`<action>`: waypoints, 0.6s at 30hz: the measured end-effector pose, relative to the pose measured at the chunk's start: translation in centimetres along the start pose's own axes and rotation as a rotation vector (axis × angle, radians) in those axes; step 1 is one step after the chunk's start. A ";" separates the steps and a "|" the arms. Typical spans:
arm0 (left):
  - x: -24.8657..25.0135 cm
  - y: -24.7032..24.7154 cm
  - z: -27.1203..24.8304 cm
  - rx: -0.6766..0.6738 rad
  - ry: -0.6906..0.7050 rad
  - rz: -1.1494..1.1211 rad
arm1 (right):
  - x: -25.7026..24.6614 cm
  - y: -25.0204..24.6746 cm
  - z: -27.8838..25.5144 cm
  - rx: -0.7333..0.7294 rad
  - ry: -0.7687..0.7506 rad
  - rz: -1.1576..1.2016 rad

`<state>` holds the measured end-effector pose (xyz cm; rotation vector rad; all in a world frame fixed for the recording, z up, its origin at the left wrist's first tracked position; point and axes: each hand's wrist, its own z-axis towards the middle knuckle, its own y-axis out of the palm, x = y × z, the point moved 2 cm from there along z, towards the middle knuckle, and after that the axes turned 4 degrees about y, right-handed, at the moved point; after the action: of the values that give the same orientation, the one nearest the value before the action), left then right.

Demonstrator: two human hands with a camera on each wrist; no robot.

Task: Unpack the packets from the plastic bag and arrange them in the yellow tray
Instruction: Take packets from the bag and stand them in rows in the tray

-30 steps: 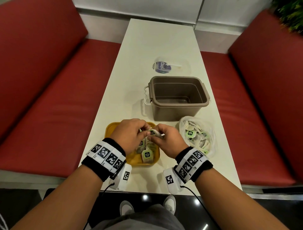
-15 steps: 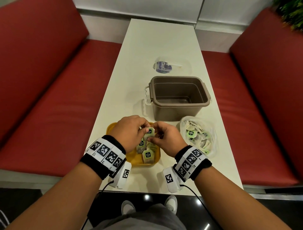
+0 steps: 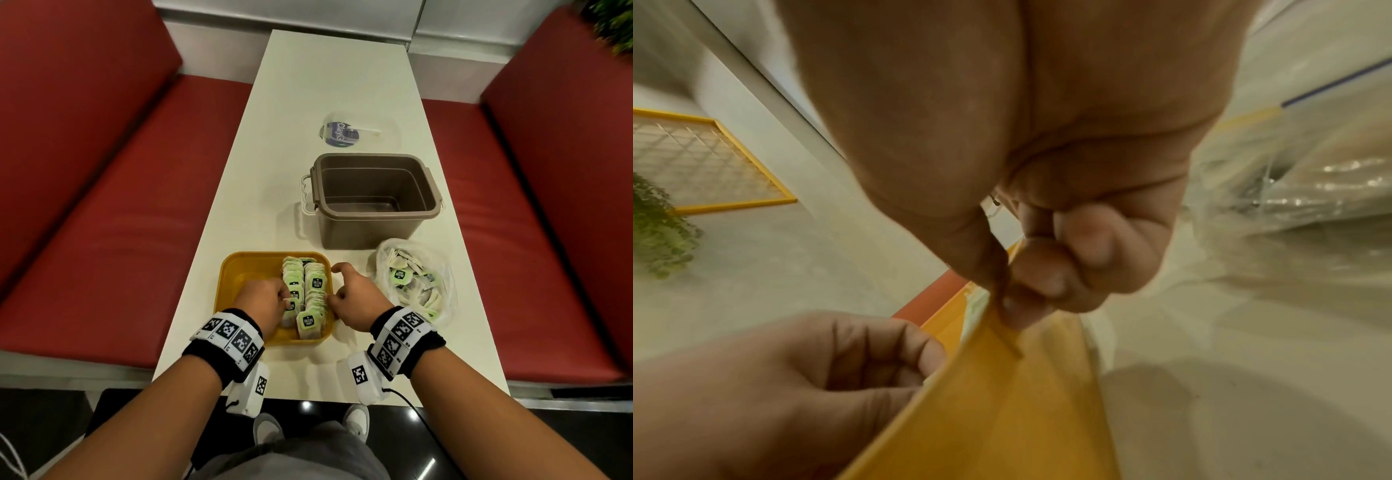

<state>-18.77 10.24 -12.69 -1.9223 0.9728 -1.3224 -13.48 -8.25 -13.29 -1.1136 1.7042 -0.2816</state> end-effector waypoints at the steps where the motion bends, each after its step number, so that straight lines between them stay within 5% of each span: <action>1: -0.1 0.3 0.1 0.005 -0.008 -0.031 | 0.0 0.0 -0.1 -0.010 0.000 0.011; 8: -0.3 1.2 0.2 -0.092 -0.137 0.009 | -0.1 0.1 -0.3 -0.025 -0.002 0.007; 18: 0.5 1.4 1.0 0.033 -0.150 -0.004 | -0.1 0.0 -0.5 -0.050 -0.014 -0.006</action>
<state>-18.00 9.15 -13.86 -1.9678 0.8678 -1.1703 -13.88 -8.29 -13.04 -1.1548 1.7041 -0.2354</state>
